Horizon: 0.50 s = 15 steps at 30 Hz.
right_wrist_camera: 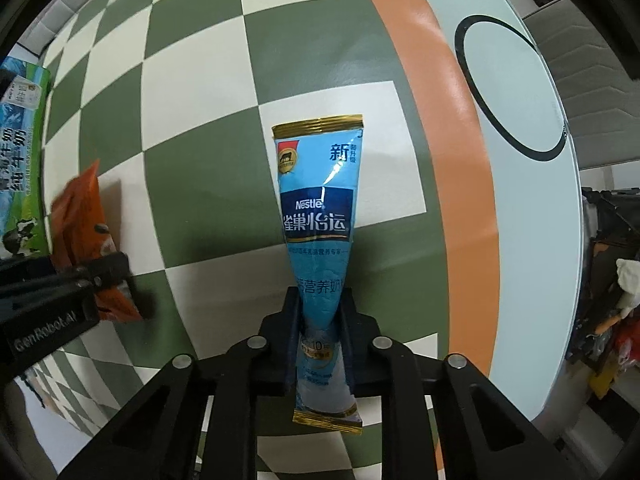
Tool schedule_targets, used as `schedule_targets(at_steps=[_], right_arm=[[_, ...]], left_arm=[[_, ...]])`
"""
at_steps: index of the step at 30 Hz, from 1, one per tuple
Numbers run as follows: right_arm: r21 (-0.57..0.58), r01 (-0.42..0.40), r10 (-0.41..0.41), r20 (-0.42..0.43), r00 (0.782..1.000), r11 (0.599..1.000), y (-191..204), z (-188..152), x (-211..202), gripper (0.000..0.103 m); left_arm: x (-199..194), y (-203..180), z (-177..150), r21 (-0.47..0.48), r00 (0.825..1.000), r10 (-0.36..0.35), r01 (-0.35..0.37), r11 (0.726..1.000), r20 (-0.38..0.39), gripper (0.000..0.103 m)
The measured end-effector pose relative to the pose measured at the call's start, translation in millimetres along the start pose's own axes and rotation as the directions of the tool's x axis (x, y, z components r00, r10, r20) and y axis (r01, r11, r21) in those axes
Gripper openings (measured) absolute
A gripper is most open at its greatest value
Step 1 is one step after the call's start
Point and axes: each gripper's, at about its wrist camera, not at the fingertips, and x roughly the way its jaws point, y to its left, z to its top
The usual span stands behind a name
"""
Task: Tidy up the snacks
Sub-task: 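Carry the orange packet and blue tube into the box and open both grippers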
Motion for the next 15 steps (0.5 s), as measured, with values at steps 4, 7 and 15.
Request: schedule_targets(at_steps=[4, 7, 15], right_arm=[[0.004, -0.042, 0.042, 0.020, 0.999, 0.999, -0.7, -10.2, -10.4, 0.017], [0.007, -0.084, 0.084, 0.038, 0.996, 0.996, 0.5, -15.1, -27.1, 0.017], [-0.048, -0.196, 0.201, 0.115, 0.973, 0.979, 10.8, -24.4, -96.6, 0.016]], left_arm=[[-10.0, -0.9, -13.9, 0.000, 0.999, -0.025, 0.025, 1.000, 0.020, 0.040], [-25.6, 4.0, -27.3, 0.003, 0.997, -0.055, 0.055, 0.998, 0.051, 0.040], [-100.3, 31.2, -69.8, 0.016, 0.972, -0.144, 0.144, 0.989, 0.185, 0.040]])
